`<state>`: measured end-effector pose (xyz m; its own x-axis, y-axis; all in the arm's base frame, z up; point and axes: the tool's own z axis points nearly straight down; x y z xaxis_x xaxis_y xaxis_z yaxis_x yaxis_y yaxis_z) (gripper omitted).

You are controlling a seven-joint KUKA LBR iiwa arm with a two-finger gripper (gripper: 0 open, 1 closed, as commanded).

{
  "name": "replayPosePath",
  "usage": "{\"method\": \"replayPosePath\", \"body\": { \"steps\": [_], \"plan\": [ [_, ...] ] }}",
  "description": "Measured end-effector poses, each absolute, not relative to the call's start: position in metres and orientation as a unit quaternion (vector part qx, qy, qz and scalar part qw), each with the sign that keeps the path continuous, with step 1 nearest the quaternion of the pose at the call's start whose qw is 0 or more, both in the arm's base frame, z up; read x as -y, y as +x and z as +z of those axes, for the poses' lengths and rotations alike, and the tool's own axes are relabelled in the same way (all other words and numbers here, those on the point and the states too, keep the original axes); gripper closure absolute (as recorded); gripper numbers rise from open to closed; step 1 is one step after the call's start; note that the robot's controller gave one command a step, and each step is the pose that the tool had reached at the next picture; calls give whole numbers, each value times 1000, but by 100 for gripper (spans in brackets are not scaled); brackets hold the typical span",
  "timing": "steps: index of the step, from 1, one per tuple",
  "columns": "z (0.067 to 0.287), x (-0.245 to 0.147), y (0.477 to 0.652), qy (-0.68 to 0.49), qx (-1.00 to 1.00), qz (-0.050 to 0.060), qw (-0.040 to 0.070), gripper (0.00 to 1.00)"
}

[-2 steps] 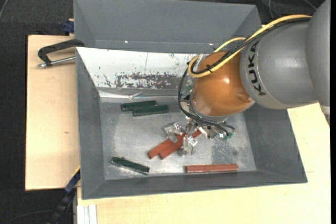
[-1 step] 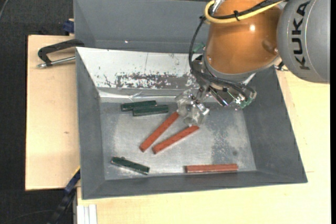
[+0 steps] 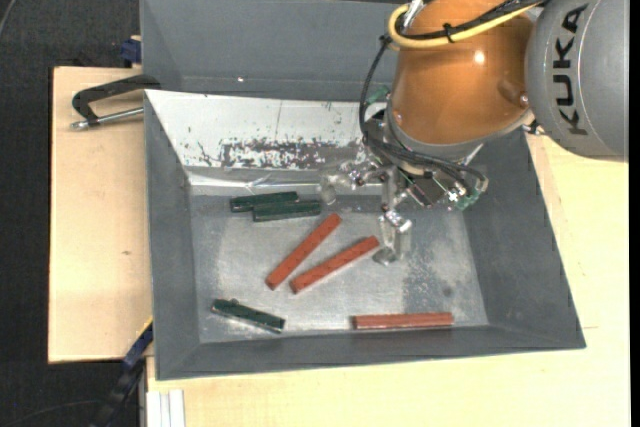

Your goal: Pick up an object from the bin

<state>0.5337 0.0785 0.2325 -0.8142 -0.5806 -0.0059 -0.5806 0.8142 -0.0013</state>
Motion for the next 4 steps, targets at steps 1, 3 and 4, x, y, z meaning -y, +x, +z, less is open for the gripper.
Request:
{"method": "replayPosePath", "body": {
  "steps": [1, 3, 4],
  "plan": [
    [152, -106, 517, -169, -986, 1, -1, 0],
    [75, -95, 509, -48, -999, 2, 9, 100],
    [71, -95, 505, -48, -999, 1, 2, 0]
  ]
}}
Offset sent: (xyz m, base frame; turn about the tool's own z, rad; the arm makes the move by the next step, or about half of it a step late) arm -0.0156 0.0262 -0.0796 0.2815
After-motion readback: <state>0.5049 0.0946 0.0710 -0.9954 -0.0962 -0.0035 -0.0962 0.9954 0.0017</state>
